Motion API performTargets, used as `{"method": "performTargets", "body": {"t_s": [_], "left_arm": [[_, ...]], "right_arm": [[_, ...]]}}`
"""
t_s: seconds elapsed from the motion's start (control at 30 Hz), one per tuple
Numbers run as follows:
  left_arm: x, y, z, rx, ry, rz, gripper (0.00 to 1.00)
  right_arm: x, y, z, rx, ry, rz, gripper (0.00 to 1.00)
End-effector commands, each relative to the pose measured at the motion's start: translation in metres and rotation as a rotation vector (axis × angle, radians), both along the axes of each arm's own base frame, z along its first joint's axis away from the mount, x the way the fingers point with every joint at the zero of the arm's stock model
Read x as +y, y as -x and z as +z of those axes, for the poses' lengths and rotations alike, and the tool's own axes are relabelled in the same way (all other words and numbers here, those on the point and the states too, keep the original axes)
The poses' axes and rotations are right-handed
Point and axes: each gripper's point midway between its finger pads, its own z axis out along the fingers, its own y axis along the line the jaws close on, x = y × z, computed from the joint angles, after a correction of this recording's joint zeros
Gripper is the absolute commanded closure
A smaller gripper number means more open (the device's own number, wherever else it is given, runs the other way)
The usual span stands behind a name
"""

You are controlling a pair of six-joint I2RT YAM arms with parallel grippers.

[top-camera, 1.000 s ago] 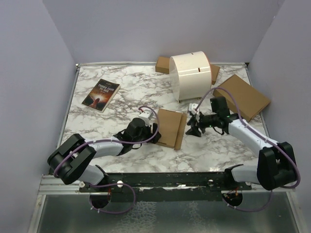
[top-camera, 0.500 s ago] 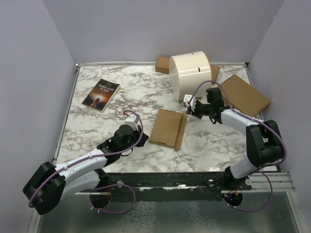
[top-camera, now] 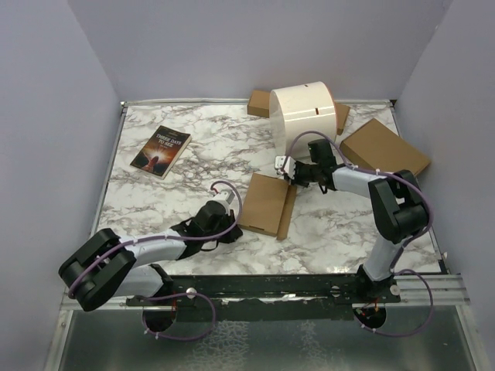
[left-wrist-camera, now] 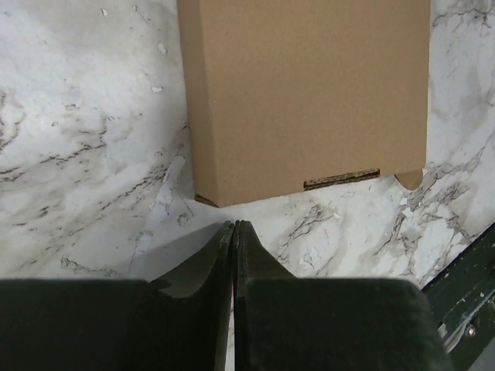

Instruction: Fold the paper box

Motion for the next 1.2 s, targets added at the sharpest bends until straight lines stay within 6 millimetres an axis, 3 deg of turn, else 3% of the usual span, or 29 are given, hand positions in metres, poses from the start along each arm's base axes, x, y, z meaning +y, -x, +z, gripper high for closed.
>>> {"method": "performTargets", "body": {"t_s": [0.0, 0.13, 0.37, 0.67, 0.9, 1.17], "left_arm": [[0.000, -0.016, 0.006, -0.043, -0.037, 0.037, 0.93], [0.009, -0.027, 0.008, -0.067, -0.091, 0.078, 0.88], [0.022, -0.055, 0.017, -0.109, -0.158, 0.098, 0.82], [0.005, -0.096, 0.027, -0.173, -0.214, -0.001, 0.76], [-0.028, -0.129, 0.026, -0.174, -0.214, -0.125, 0.75], [-0.050, -0.180, 0.031, -0.201, -0.265, -0.187, 0.73]], "right_arm": [[0.002, -0.013, 0.001, -0.063, 0.040, 0.027, 0.99], [0.005, 0.016, 0.000, -0.036, 0.031, 0.138, 0.99], [0.009, 0.090, 0.002, 0.055, -0.026, 0.342, 0.99], [0.014, 0.164, 0.004, 0.147, -0.031, 0.495, 0.99], [0.013, 0.194, -0.004, 0.218, -0.011, 0.535, 0.99], [0.011, 0.205, 0.014, 0.248, -0.039, 0.514, 0.97]]}}
